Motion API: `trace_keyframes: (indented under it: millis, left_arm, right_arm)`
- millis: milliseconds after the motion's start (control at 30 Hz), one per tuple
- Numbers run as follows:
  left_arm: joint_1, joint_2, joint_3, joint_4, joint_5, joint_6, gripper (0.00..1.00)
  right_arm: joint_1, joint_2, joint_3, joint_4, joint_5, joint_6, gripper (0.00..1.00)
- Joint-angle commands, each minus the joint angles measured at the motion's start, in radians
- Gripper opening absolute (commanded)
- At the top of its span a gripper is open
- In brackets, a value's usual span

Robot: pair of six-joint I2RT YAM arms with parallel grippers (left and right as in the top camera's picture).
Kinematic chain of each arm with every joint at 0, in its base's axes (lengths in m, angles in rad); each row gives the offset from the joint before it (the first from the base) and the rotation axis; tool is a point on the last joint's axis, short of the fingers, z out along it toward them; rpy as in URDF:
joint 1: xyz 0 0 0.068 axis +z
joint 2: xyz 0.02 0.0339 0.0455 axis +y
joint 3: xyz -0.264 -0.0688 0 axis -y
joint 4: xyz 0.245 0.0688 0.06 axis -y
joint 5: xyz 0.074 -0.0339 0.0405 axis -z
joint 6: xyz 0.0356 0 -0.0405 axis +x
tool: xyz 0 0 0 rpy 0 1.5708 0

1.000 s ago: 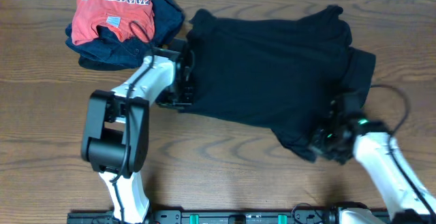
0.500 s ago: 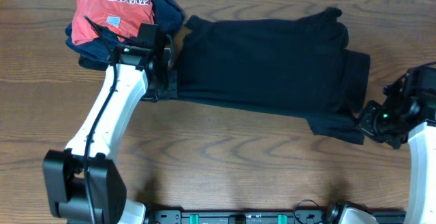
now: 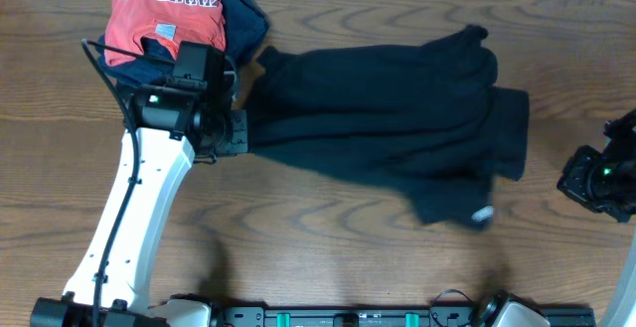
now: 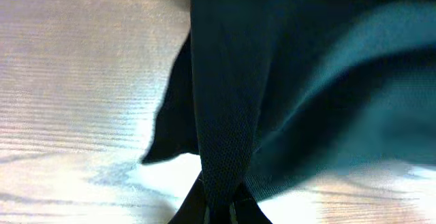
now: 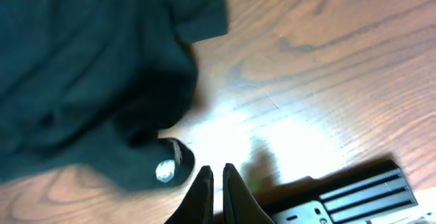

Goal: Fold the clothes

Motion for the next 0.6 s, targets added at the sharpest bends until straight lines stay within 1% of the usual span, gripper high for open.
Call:
trace_keyframes:
  millis: [0,100,233,400,567]
  left_arm:
    - [0.004,0.004,0.009,-0.004,-0.025,-0.012,0.06]
    - [0.004,0.021,0.0,0.019,-0.025,-0.012,0.06]
    - [0.004,0.058,-0.001,0.039,-0.025,-0.012,0.06]
    - [0.004,0.1,-0.001,0.068,-0.025,-0.012,0.06]
    - [0.004,0.119,-0.001,0.101,-0.025,-0.012,0.06]
  right_arm:
    - [-0.011,-0.004,0.007,0.003,0.014,-0.032,0.05]
    - [-0.008,0.01,-0.001,0.023,0.002,-0.031,0.05]
    - [0.02,0.028,-0.039,0.039,-0.076,-0.034,0.05]
    - [0.143,0.029,-0.175,0.087,-0.133,-0.048,0.15]
    - [0.333,0.028,-0.361,0.182,-0.157,0.022,0.26]
